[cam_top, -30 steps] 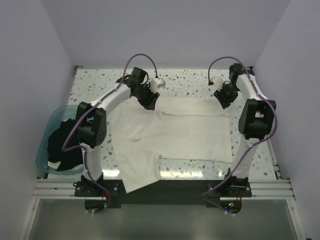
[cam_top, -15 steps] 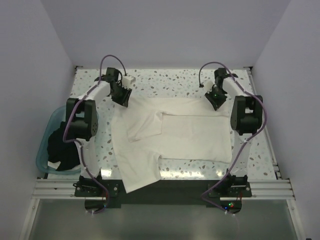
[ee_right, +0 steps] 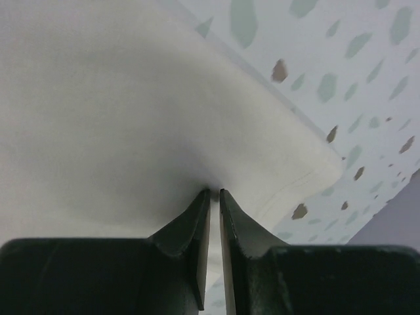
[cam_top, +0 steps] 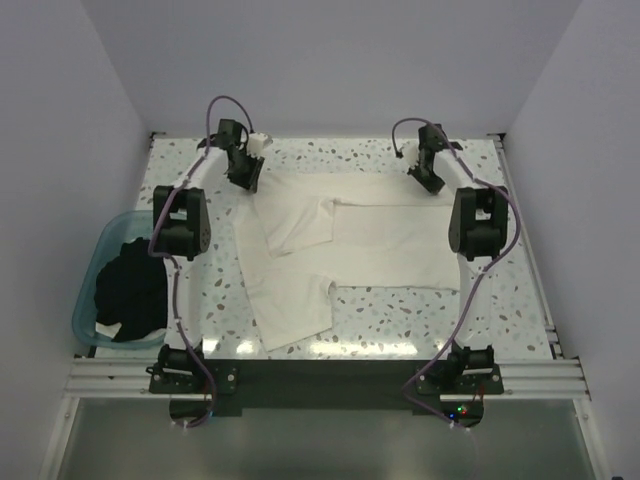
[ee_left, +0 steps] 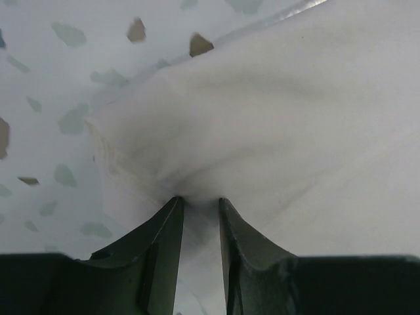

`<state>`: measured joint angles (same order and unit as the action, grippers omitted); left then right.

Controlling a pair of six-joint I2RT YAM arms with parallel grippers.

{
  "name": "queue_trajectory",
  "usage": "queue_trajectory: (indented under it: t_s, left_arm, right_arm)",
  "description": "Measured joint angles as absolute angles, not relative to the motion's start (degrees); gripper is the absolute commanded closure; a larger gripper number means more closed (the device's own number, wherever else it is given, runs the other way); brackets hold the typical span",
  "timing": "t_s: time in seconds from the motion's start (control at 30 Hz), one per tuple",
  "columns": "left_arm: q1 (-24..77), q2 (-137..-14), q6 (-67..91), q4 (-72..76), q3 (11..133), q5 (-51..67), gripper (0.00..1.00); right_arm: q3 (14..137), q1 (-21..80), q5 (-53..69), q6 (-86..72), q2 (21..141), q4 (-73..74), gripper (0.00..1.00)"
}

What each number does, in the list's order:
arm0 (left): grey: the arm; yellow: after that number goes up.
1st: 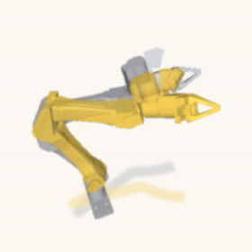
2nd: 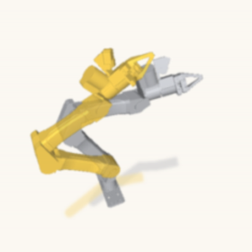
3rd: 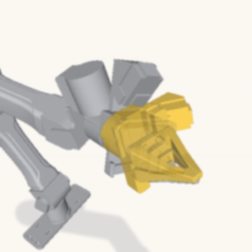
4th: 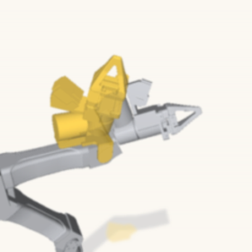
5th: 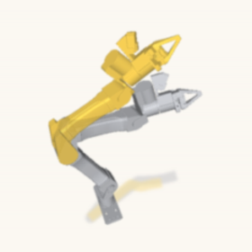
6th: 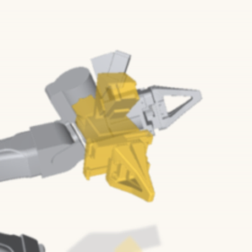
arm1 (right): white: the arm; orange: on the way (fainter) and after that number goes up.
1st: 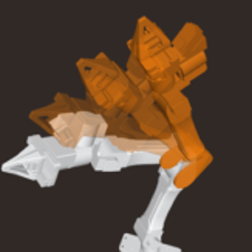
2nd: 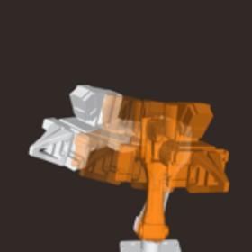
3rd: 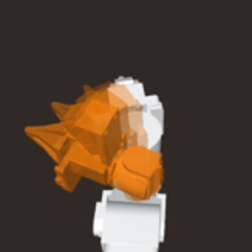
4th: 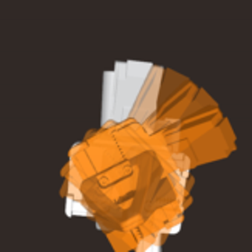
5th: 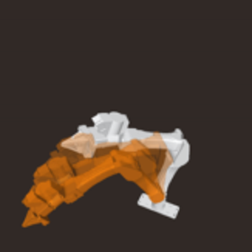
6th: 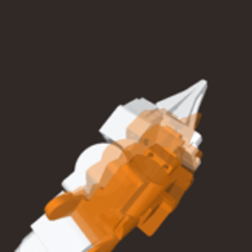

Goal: Fold and stack the t-shirts
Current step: Fold the tshirt

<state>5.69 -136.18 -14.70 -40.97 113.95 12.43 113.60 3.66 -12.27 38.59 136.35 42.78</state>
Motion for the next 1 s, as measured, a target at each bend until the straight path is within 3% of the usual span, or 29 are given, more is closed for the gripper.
queue_trajectory:
  t_s: [0.13, 0.17, 0.2, 0.27, 0.3, 0.37, 0.43, 0.47, 0.73, 0.87, 1.0]
  left_arm:
    - [5.37, -142.28, -15.25, -41.15, 124.42, 13.87, 0.56]
    - [5.26, -142.37, -15.68, -41.19, 124.55, 14.61, 0.53]
    - [5.15, -142.15, -15.99, -41.30, 124.49, 15.29, 0.45]
    - [4.97, -140.49, -16.97, -40.18, 122.54, 16.86, 0.36]
    - [4.89, -138.78, -17.52, -39.90, 120.53, 17.80, 0.18]
    - [4.67, -133.27, -19.18, -38.33, 115.13, 20.21, 0.00]
    - [4.54, -125.29, -20.38, -36.91, 108.57, 22.76, 0.00]
    - [4.51, -120.57, -20.80, -35.62, 105.51, 24.16, 0.00]
    - [4.51, -85.10, -24.64, -25.02, 87.85, 35.51, 0.00]
    - [4.58, -79.61, -32.32, -30.39, 83.15, 40.23, 0.00]
    - [5.10, -79.05, -39.77, -39.31, 72.18, 41.23, 0.00]
  right_arm:
    - [117.14, 3.62, -12.95, 38.28, 138.63, 38.48, 0.69]
    - [117.14, 3.62, -12.82, 38.15, 138.52, 38.04, 0.56]
    - [117.14, 3.62, -12.36, 37.60, 138.32, 37.91, 0.50]
    - [117.10, 3.40, -10.83, 36.75, 137.32, 38.09, 0.40]
    - [116.75, 3.31, -9.28, 36.12, 136.16, 38.54, 0.39]
    - [114.93, 3.27, -5.98, 35.14, 132.46, 40.01, 0.29]
    - [111.90, 3.31, -2.17, 34.02, 125.84, 41.41, 0.22]
    - [110.30, 3.33, -0.30, 33.63, 121.71, 41.93, 0.02]
    - [100.25, 4.16, 13.63, 36.32, 86.17, 43.03, 0.01]
    - [94.08, 4.75, 16.21, 43.59, 78.85, 50.54, 0.02]
    - [77.30, 2.57, 14.57, 52.42, 76.71, 54.68, 0.10]
